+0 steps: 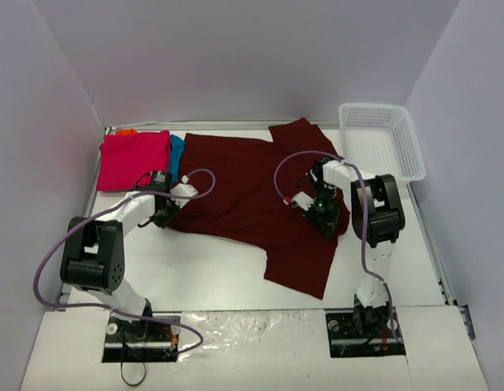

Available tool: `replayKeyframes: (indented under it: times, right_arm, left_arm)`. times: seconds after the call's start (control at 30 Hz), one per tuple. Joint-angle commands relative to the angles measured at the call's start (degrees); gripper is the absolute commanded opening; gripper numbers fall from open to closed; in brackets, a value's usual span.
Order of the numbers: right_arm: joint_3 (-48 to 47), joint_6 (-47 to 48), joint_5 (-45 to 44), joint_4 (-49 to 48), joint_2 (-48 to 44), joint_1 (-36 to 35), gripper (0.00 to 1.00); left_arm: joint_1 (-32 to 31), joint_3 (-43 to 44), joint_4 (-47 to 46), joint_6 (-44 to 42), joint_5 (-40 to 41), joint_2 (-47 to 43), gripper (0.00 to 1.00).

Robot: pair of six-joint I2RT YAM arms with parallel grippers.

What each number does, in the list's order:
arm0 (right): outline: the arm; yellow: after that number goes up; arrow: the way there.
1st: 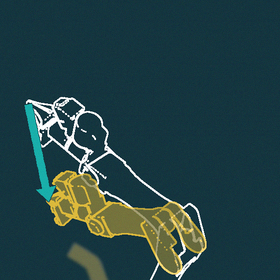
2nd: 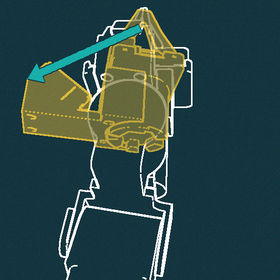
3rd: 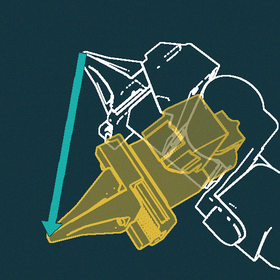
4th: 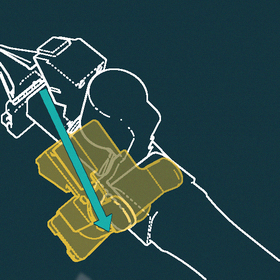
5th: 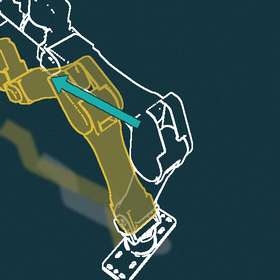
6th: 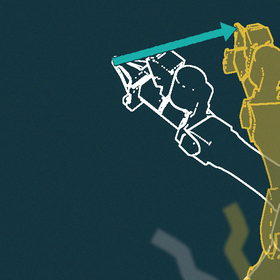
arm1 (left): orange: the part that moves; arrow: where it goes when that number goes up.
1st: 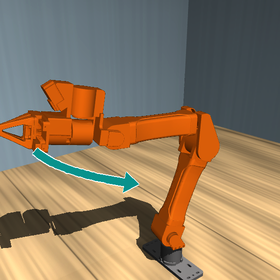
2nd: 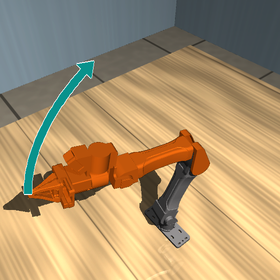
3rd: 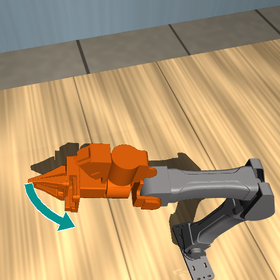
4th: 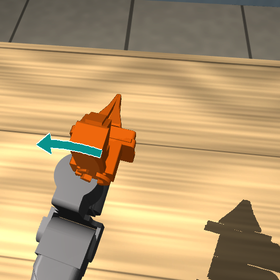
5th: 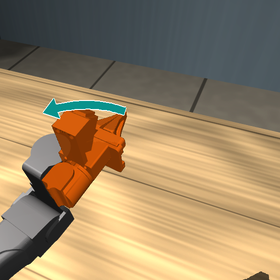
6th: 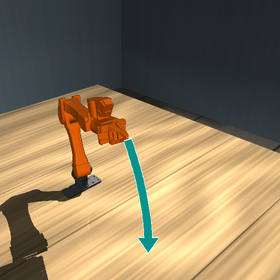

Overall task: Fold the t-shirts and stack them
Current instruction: Grap the side of the flattened tshirt closest away from the robot with both arms

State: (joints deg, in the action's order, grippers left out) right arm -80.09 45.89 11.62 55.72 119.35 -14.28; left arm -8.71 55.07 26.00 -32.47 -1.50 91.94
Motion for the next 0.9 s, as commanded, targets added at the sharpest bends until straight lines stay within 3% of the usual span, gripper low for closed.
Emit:
replayKeyframes:
  times: [0.0, 0.3, 0.5, 0.67, 0.87]
  right_arm:
    - [-3.65, -0.36, 2.09, -5.36, 3.78, 0.13, 0.0]
    - [-10.95, -2.82, 4.64, -5.1, 4.75, -0.13, 0.0]
    - [-8.95, -0.8, 6.32, -0.27, -4.01, -0.83, 0.0]
    - [-5.43, 2.35, 6.66, 5.88, -12.55, -1.01, 0.19]
    - [-1.75, 4.83, 5.36, 12.13, -20.9, -2.94, 0.28]
  left_arm:
    - [0.71, 0.74, -0.69, 1.0, 0.88, -0.36, 0.02]
    - [1.33, 1.71, -2.79, 1.97, 7.03, 0.96, 0.02]
    - [1.85, 0.92, -3.23, 2.23, 6.42, 0.43, 0.02]
    - [2.12, 1.01, -3.06, 2.23, 6.33, -0.27, 0.02]
    - [2.38, 0.48, -2.97, 2.15, 6.86, -1.5, 0.02]
